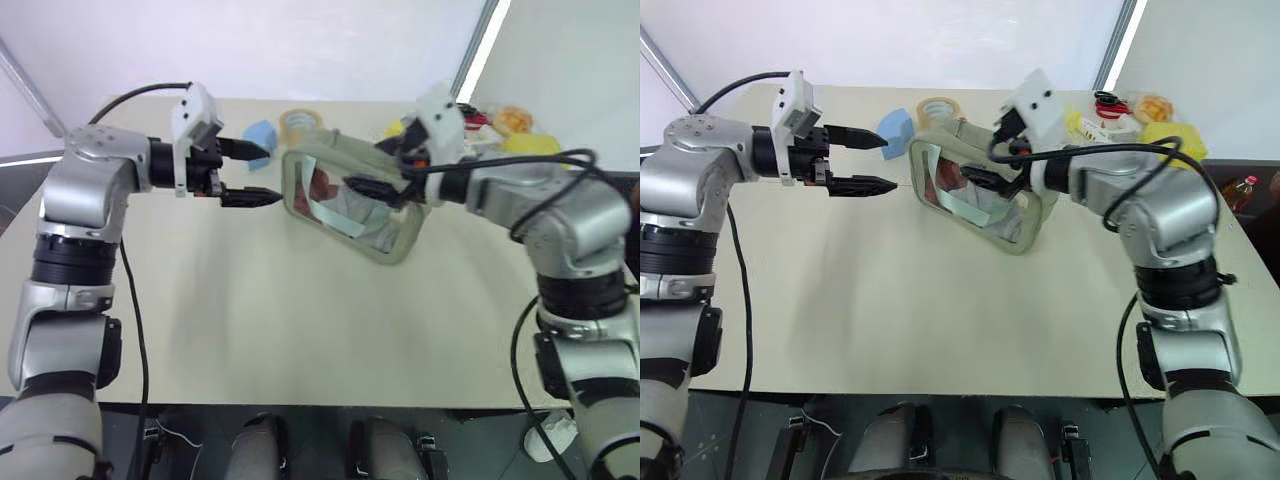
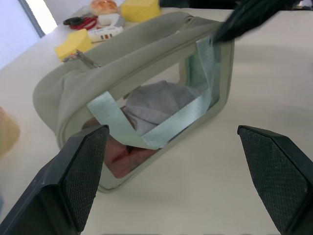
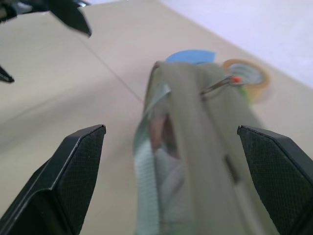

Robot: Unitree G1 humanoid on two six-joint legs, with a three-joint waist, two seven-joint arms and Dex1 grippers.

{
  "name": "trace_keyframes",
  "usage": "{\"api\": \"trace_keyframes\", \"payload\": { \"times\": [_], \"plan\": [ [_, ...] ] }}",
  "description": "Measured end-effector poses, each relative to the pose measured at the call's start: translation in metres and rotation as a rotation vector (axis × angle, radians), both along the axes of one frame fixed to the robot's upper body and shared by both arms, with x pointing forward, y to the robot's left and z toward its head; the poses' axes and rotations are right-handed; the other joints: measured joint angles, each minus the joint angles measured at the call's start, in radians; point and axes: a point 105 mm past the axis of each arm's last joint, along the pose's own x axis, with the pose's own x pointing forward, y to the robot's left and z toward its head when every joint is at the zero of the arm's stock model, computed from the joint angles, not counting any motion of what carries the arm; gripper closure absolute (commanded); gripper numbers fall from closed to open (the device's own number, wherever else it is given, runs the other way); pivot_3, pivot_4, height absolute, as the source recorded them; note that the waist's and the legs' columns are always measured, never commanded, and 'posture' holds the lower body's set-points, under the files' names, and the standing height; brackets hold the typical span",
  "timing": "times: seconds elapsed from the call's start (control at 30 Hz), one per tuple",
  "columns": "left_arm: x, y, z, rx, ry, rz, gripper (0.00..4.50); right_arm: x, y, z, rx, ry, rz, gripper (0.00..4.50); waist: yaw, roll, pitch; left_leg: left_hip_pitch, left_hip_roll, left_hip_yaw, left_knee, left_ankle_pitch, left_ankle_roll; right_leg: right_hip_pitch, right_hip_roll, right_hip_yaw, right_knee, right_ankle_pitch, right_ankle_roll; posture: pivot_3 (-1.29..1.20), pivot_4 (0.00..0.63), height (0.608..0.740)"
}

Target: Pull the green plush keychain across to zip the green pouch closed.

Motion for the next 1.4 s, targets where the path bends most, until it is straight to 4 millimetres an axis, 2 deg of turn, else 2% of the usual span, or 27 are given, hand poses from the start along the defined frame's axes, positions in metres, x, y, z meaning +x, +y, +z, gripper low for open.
{"api": "trace_keyframes", "payload": {
  "times": [0.07,0.17,0.3,0.4,0.53,0.67,0.77,0.9,1.07,1.13,1.4],
  "plan": [
    [-0.004,0.000,-0.002,0.001,0.002,0.002,0.01,0.006,0.005,-0.011,-0.056,0.013,0.014,0.01,-0.002,0.000,0.000,0.000,0.000,0.000,0.000,0.000,0.000,0.000,0.000,0.000,0.000,0.000,0.000,0.00,0.150,0.740],
    [-0.006,0.003,-0.005,-0.019,0.009,0.033,0.00,0.020,0.000,-0.031,-0.140,0.025,-0.011,0.90,-0.003,0.000,0.000,0.000,0.000,0.000,0.001,0.000,0.000,0.000,0.000,0.000,0.000,0.000,0.000,0.00,0.150,0.740],
    [-0.004,0.016,-0.017,-0.012,0.036,0.099,0.00,0.025,-0.003,-0.030,-0.182,-0.022,0.000,2.92,-0.004,0.000,0.000,0.000,0.000,0.000,0.000,0.000,0.000,0.000,0.000,0.000,0.001,0.000,0.000,0.00,0.150,0.740],
    [-0.005,0.018,-0.022,-0.023,0.048,0.123,0.00,0.027,-0.004,-0.028,-0.210,-0.062,0.020,4.37,-0.004,0.000,0.000,0.000,0.000,0.000,0.000,0.000,0.000,0.000,0.000,0.000,0.001,0.000,0.000,0.00,0.150,0.740],
    [-0.005,0.024,-0.013,-0.054,0.021,0.164,0.00,0.037,0.003,-0.022,-0.258,-0.187,0.060,4.45,-0.006,0.000,0.000,0.000,0.000,0.000,0.000,0.000,0.000,-0.001,0.000,0.000,0.000,0.000,0.000,0.00,0.150,0.740],
    [-0.004,0.030,-0.007,-0.059,0.009,0.197,0.00,0.036,0.029,-0.012,-0.245,-0.297,0.175,4.45,-0.013,0.001,0.000,0.000,0.001,0.001,-0.002,0.001,-0.001,-0.002,0.001,0.000,0.001,0.000,0.000,0.00,0.150,0.740],
    [-0.001,0.042,0.007,-0.082,-0.025,0.247,0.00,0.029,0.049,-0.014,-0.241,-0.319,0.279,4.45,-0.013,0.001,0.000,0.000,0.001,0.001,-0.002,0.001,-0.002,-0.002,0.001,0.000,0.001,0.000,0.000,0.00,0.150,0.740],
    [-0.006,0.055,0.018,-0.082,-0.058,0.286,0.00,0.027,0.061,-0.025,-0.244,-0.278,0.328,4.45,-0.004,0.001,0.000,0.000,0.001,0.000,-0.001,0.001,-0.002,-0.001,0.001,0.000,0.001,0.000,0.000,0.00,0.150,0.740],
    [-0.010,0.052,0.015,-0.079,-0.046,0.275,0.00,0.016,0.080,-0.028,-0.241,-0.241,0.371,4.45,-0.007,0.001,0.000,0.000,0.001,0.000,-0.001,0.001,-0.002,-0.001,0.001,0.000,0.003,0.000,0.000,0.00,0.150,0.740],
    [-0.010,0.051,0.014,-0.078,-0.050,0.278,0.00,0.015,0.081,-0.033,-0.275,-0.202,0.351,4.45,-0.007,0.001,0.000,0.000,0.001,0.000,0.000,0.001,-0.002,-0.001,0.001,0.000,0.003,0.000,0.000,0.00,0.150,0.740],
    [-0.008,0.048,0.011,-0.084,-0.043,0.271,0.00,0.003,0.085,-0.029,-0.297,-0.066,0.265,4.45,-0.005,0.001,0.000,0.001,0.000,0.000,0.000,0.001,-0.001,-0.001,0.001,0.000,0.003,0.000,0.000,0.00,0.150,0.740]
  ]
}}
